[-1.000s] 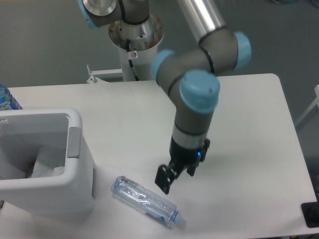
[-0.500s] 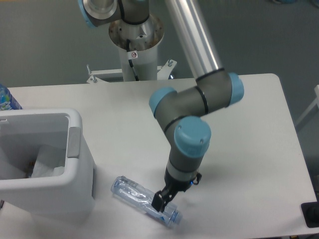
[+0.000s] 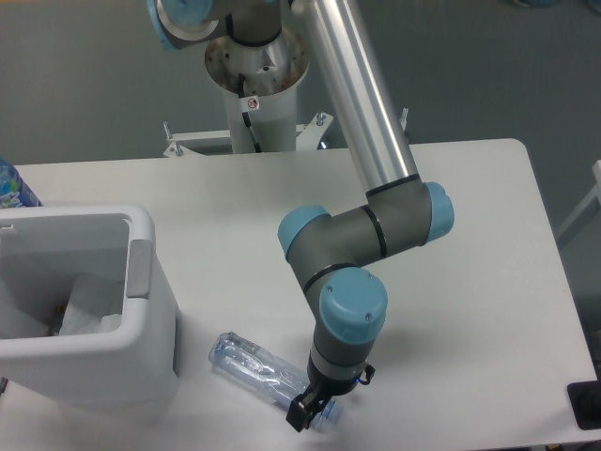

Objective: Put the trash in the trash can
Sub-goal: 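Close the gripper on the bottle cap end and adjust the grip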

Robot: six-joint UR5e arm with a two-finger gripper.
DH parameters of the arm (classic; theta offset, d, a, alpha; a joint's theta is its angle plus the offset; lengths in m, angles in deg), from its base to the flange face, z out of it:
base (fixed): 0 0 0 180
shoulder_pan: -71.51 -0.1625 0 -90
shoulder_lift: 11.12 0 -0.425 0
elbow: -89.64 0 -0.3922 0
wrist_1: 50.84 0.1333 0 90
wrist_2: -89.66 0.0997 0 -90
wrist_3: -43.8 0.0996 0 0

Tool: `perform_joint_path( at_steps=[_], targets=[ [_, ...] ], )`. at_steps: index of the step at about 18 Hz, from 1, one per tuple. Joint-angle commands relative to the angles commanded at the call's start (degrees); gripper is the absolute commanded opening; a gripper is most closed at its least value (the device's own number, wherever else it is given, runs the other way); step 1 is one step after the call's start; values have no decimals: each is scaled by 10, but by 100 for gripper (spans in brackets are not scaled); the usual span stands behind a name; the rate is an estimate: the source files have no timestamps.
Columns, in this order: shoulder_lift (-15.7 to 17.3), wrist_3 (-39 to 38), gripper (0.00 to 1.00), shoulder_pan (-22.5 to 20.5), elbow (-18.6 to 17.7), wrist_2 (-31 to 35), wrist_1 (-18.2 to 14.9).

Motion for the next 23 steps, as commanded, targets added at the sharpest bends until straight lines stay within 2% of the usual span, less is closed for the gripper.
perform_joint_path(
  at_steps=[14,16,18,20,23],
  targets=[
    [-17,-12,100,4,0,30,0],
    [-17,-13,93,9,0,36,0],
    [-18,-13,81,9,0,36,0],
    [-18,-13,80,9,0,36,0],
    [-18,-13,73,12,-3,36,0]
  ],
)
